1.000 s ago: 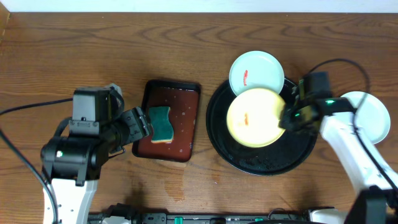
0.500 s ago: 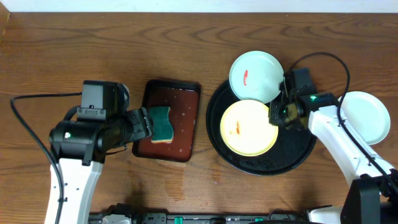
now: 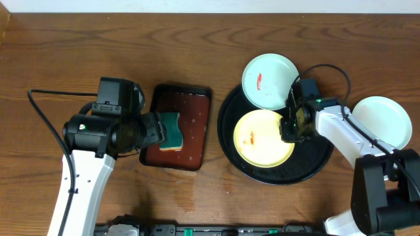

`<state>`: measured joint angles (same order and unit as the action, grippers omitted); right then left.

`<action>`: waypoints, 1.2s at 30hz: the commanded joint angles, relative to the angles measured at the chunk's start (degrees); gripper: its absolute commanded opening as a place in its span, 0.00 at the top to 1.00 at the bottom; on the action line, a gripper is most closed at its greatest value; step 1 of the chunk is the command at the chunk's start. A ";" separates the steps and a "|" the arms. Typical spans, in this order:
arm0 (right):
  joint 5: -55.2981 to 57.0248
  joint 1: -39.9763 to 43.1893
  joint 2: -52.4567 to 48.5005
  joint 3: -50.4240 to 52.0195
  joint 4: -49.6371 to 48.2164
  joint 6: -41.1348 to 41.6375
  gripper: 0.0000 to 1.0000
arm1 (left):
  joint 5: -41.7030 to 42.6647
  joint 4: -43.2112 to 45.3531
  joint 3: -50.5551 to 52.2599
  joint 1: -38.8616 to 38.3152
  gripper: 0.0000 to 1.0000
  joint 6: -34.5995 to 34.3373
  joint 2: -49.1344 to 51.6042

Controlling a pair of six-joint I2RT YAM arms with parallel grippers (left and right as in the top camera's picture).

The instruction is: Clean dirty plates on tray and stack at the side

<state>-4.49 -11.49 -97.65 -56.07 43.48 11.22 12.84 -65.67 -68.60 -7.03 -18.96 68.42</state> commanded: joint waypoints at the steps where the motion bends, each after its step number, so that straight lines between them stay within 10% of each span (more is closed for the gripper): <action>1: 2.14 0.15 -0.55 0.72 0.02 -0.57 0.78 | 0.22 -0.28 0.04 -0.20 0.29 1.38 0.04; 26: 4.20 2.51 6.43 4.85 -2.19 -1.49 0.68 | -0.42 0.20 0.04 -0.20 0.29 1.40 0.07; 36: 2.60 2.49 3.21 6.05 -5.70 1.18 0.99 | -3.50 1.92 1.95 -0.44 0.29 1.62 1.97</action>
<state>-1.76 -9.52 -94.15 -50.13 38.30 11.18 11.79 -64.10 -68.42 -7.11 -18.50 68.82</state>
